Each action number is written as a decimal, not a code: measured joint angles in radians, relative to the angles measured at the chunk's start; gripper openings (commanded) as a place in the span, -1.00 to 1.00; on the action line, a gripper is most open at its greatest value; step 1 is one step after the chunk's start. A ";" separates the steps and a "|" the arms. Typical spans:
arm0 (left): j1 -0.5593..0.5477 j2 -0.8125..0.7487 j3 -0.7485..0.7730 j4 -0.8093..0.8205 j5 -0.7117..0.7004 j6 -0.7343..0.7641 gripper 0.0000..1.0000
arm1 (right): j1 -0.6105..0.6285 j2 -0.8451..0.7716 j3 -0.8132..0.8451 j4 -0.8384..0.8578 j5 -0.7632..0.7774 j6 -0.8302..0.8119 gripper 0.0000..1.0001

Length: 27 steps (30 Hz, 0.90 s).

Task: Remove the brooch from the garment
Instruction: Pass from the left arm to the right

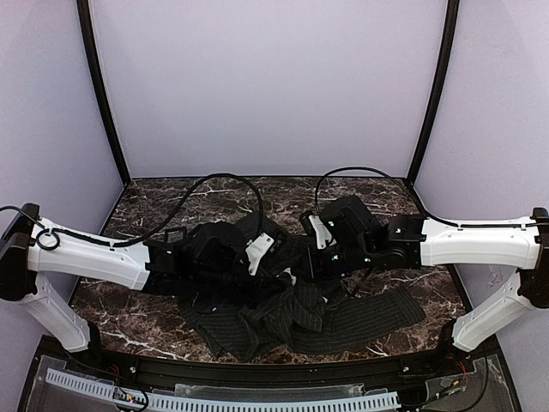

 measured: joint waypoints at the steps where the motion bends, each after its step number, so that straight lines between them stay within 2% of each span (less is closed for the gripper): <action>1: 0.000 0.000 0.000 0.000 0.000 0.000 -0.98 | 0.000 0.000 0.000 0.004 -0.002 -0.002 -1.00; 13: 0.000 -0.001 -0.002 0.000 -0.023 -0.029 -0.96 | 0.000 -0.022 -0.064 0.092 0.010 0.011 -1.00; 20: 0.000 -0.023 -0.072 0.074 -0.011 -0.111 -0.89 | 0.002 -0.176 -0.262 0.349 0.046 0.010 -1.00; 23: 0.000 -0.025 -0.090 0.120 0.012 -0.148 -0.78 | 0.002 -0.202 -0.320 0.437 0.068 0.000 -1.00; 27: 0.000 -0.026 -0.105 0.174 0.043 -0.187 -0.46 | 0.002 -0.222 -0.362 0.535 0.100 -0.031 -1.00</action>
